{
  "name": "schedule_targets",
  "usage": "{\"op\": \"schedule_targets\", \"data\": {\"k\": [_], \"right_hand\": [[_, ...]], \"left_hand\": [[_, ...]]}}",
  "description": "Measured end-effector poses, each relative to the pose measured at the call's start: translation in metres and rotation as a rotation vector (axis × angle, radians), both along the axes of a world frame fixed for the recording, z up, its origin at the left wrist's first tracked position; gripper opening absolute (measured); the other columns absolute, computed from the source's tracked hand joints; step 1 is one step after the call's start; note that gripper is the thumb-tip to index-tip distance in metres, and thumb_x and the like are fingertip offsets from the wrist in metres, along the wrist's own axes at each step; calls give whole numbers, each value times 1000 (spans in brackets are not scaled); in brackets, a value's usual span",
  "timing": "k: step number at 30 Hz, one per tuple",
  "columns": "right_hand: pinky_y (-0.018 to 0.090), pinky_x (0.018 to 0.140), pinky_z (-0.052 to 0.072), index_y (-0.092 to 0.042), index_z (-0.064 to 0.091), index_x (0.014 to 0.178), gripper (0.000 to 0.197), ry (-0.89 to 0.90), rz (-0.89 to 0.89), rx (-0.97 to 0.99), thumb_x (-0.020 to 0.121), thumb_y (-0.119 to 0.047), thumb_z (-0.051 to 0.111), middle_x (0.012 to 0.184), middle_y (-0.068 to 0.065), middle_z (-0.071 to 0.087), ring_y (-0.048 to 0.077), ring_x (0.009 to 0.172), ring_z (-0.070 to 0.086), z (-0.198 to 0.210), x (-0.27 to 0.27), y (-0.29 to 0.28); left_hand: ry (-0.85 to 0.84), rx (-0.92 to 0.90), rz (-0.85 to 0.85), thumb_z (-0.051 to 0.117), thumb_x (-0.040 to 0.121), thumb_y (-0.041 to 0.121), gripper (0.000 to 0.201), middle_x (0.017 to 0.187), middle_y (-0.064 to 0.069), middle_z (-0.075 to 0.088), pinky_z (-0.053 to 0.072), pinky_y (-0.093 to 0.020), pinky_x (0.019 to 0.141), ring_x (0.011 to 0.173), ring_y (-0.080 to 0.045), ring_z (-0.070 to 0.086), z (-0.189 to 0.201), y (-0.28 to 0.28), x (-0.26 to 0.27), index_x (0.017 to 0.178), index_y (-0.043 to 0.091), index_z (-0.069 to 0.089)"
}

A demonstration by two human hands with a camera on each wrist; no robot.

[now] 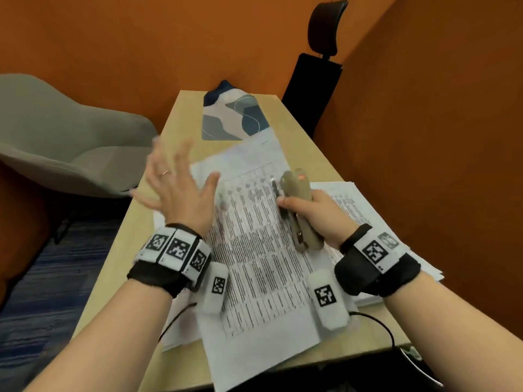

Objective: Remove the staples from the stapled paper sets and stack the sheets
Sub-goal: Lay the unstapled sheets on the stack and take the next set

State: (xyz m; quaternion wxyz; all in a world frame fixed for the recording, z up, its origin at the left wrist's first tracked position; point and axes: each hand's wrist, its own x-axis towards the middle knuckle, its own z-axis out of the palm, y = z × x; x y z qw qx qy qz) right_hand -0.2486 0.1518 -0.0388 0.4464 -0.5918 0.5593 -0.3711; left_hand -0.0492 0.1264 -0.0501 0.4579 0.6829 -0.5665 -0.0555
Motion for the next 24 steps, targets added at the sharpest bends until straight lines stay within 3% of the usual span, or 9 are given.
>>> {"op": "schedule_targets", "data": {"k": [2,4,5,8,12,14,17,21,24], "right_hand": [[29,65,51,-13,61,84,10,-108,-111,-52,88,-23,60,74,2,63,16,66,60,17,-12,0],[20,50,49,-10,60,86,10,-197,-207,-38,89,-20,59,66,0,65,11,54,61,29,-29,-4],[18,45,47,-8,60,86,11,-218,-253,-12,89,-18,58,61,0,65,10,48,60,33,-40,-7],[25,52,51,-3,58,92,19,-105,-381,101,88,-21,60,68,7,63,19,53,59,36,-72,-21],[42,78,50,-2,50,109,40,107,-532,281,85,-31,65,85,15,59,28,71,57,25,-116,-48],[43,85,49,1,50,119,54,256,-572,337,83,-36,65,98,19,60,31,83,58,14,-135,-59],[37,81,42,7,41,132,62,450,-546,416,88,-33,60,111,20,54,30,93,52,-1,-142,-68],[31,77,37,7,42,130,56,735,-378,473,92,-32,55,115,19,52,26,94,48,-22,-128,-80],[27,69,40,4,52,118,52,899,-219,410,86,-36,62,100,14,55,24,86,51,-27,-108,-94]], "left_hand": [[390,201,-13,68,81,36,92,157,-6,0,1,-57,110,143,-27,3,-9,9,0,148,28,6],[762,379,-198,68,82,31,99,149,-11,26,22,-49,111,136,-30,29,-19,15,-5,149,21,-4],[835,447,-303,67,84,27,94,137,-9,42,32,-46,107,125,-30,45,-22,18,-12,149,19,0],[780,551,-498,61,86,5,71,121,-12,58,48,-46,93,101,-28,61,-28,20,-49,145,10,21],[621,611,-632,56,85,-4,65,126,-13,56,47,-46,95,110,-31,56,-38,10,-105,141,13,27],[418,644,-663,56,85,-1,64,123,-16,56,48,-40,91,109,-32,56,-45,3,-127,140,10,26],[85,743,-640,51,88,3,50,128,-21,47,43,-34,87,116,-33,49,-52,-2,-146,134,-2,32],[25,792,-651,56,87,10,23,137,-16,36,39,-32,94,115,-26,44,-58,-10,-144,108,4,49],[47,767,-595,56,88,13,50,144,-15,32,34,-32,102,130,-30,37,-56,-22,-124,133,-1,38]]}}
